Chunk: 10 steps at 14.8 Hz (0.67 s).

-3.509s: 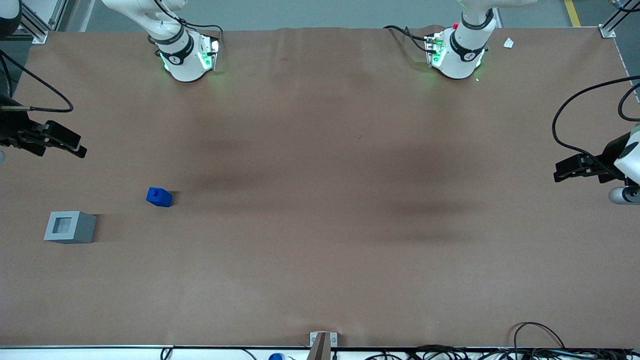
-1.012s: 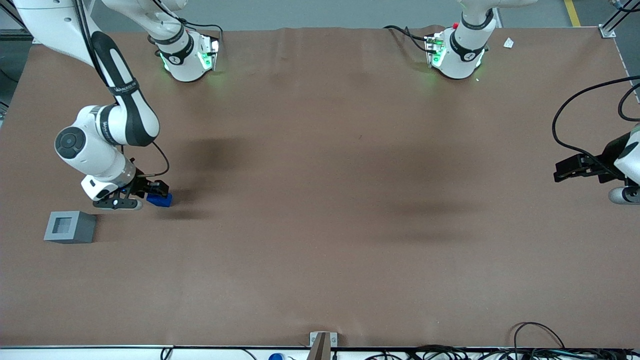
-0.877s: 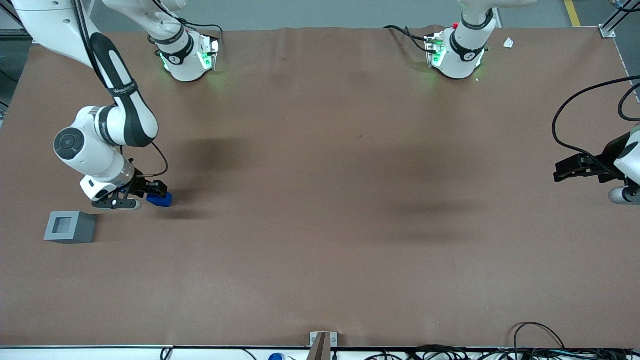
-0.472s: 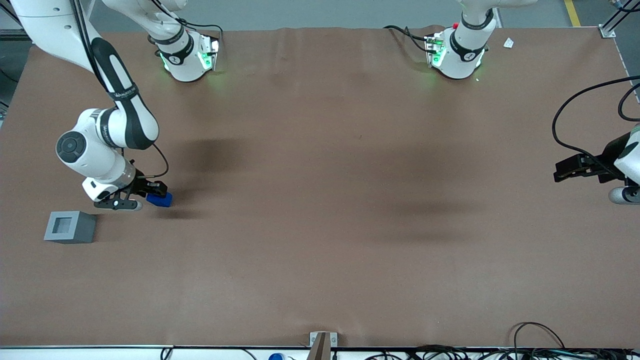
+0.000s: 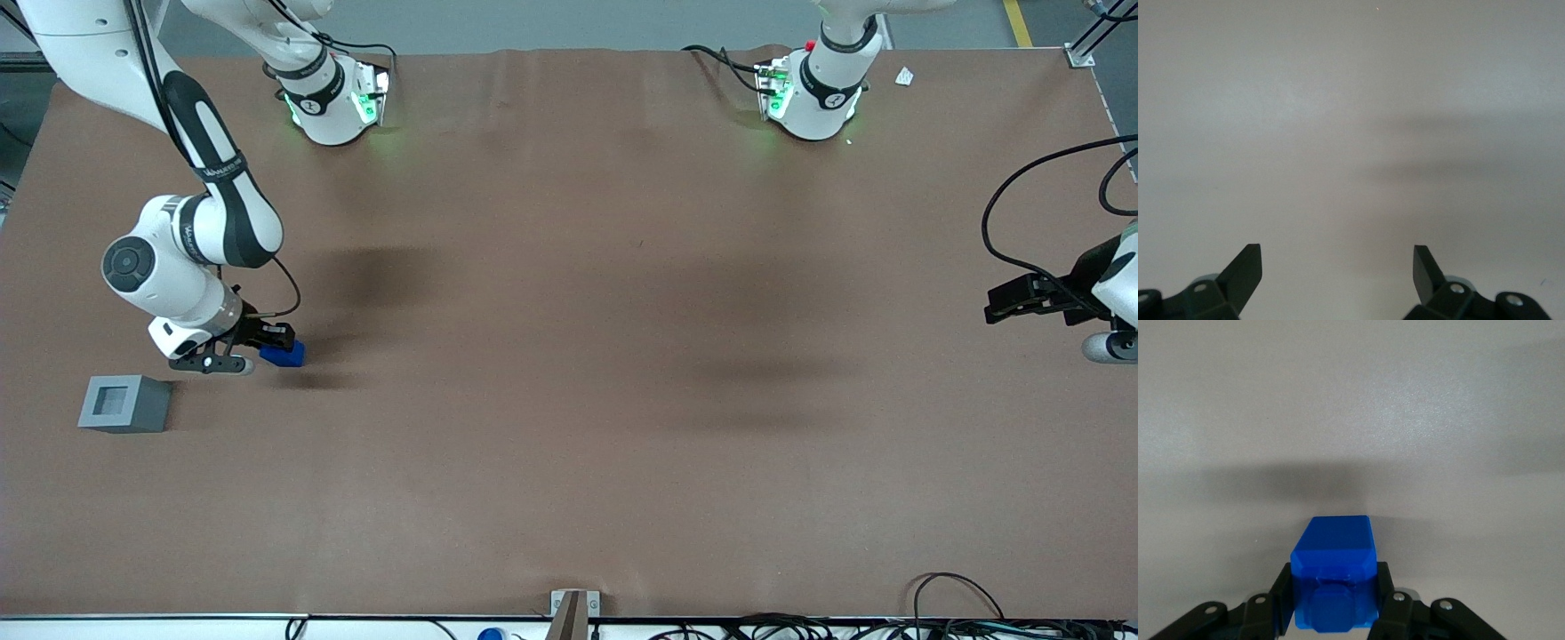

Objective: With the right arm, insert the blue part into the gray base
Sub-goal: 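Lift the blue block and carry it toward the gray base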

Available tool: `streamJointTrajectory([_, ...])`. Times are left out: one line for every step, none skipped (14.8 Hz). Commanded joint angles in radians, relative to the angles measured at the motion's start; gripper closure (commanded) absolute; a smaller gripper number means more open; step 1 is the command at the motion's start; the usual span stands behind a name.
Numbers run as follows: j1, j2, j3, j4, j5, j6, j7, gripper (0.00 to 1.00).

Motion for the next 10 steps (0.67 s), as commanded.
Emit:
streamJointTrajectory([-0.013,-0.01,0.007,0.03,0.003,-0.046,0.01,0.93])
streamJointTrajectory([-0.014,-0.015,0.006,0.065,0.003,-0.115,0.01,0.93])
streamJointTrajectory([-0.023,-0.023,0.006,0.116,0.001,-0.208,0.011,0.93])
streamJointTrajectory([-0.028,-0.026,0.006,0.18,0.003,-0.312,0.011,0.93])
streamJointTrajectory([-0.036,-0.023,0.006,0.243,0.003,-0.395,0.01,0.93])
streamJointTrajectory([-0.05,-0.021,0.006,0.292,0.003,-0.452,0.001,0.93])
streamJointTrajectory([-0.057,-0.018,0.004,0.346,0.001,-0.506,-0.004,0.93])
streamJointTrajectory([-0.063,-0.016,0.004,0.389,-0.002,-0.554,-0.005,0.93])
streamJointTrajectory([-0.079,-0.016,0.004,0.424,-0.003,-0.583,-0.005,0.94])
streamJointTrajectory([-0.092,-0.016,0.004,0.446,-0.006,-0.589,-0.015,0.94])
